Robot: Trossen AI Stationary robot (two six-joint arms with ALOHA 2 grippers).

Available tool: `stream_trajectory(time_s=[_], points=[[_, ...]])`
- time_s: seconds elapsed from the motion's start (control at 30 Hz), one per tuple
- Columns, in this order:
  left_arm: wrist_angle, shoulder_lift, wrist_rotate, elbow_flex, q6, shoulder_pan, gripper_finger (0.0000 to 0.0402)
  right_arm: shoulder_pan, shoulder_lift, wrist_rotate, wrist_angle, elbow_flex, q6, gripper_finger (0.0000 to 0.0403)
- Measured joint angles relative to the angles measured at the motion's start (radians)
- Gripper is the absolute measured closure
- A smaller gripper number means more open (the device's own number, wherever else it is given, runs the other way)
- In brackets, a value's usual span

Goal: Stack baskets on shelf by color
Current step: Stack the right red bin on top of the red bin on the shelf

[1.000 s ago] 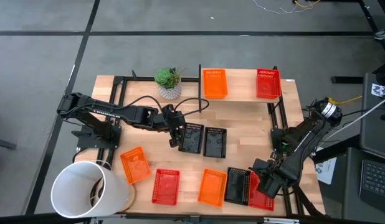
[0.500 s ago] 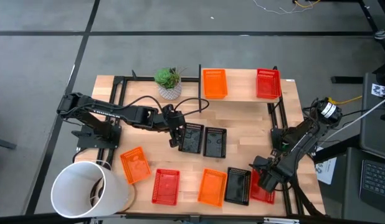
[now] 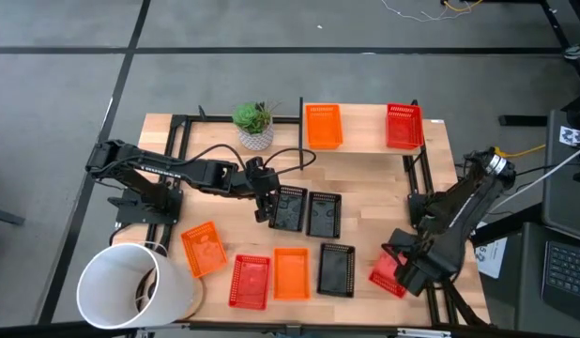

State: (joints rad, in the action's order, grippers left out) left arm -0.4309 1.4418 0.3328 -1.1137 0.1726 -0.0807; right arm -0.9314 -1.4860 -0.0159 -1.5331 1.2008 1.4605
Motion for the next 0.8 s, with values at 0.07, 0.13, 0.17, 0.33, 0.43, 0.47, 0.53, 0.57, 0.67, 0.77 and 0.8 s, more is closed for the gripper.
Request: stream_trajectory(time_s=[0.07,0.13,0.17,0.33,0.43,0.47,0.53,0.57,0.67,0.77,0.8], points=[[0.000,0.000,0.000,0.000,0.000,0.000,0.0247,0.000,0.003,-0.061,-0.053,0.086,-0.001,0.0402],[0.001,0.000,0.000,0.000,0.000,0.000,0.0247,-0.001,0.030,-0.234,-0.027,0.145,-0.022,0.0402],[0.001,0.000,0.000,0.000,0.000,0.000,0.0247,-0.001,0.040,-0.328,-0.040,0.170,-0.025,0.0402],[0.006,0.000,0.000,0.000,0.000,0.000,0.0247,0.015,0.114,-0.807,-0.038,0.237,-0.137,0.0402],[0.006,0.000,0.000,0.000,0.000,0.000,0.0247,0.054,0.182,-1.040,-0.039,0.248,-0.257,0.0402],[0.006,0.000,0.000,0.000,0.000,0.000,0.0247,0.074,0.206,-1.107,-0.040,0.251,-0.300,0.0402],[0.006,0.000,0.000,0.000,0.000,0.000,0.0247,0.121,0.260,-1.228,-0.039,0.255,-0.398,0.0403],[0.006,0.000,-0.001,0.000,0.000,0.000,0.0247,0.146,0.290,-1.279,-0.041,0.260,-0.448,0.0403],[0.006,0.000,0.000,0.000,0.000,0.000,0.0247,0.237,0.378,-1.383,-0.040,0.287,-0.602,0.0403],[0.006,0.000,0.000,0.000,0.000,0.000,0.0247,0.349,0.456,-1.412,-0.040,0.349,-0.768,0.0403],[0.006,0.000,-0.001,0.000,0.000,0.000,0.0247,0.389,0.479,-1.413,-0.040,0.378,-0.827,0.0403]])
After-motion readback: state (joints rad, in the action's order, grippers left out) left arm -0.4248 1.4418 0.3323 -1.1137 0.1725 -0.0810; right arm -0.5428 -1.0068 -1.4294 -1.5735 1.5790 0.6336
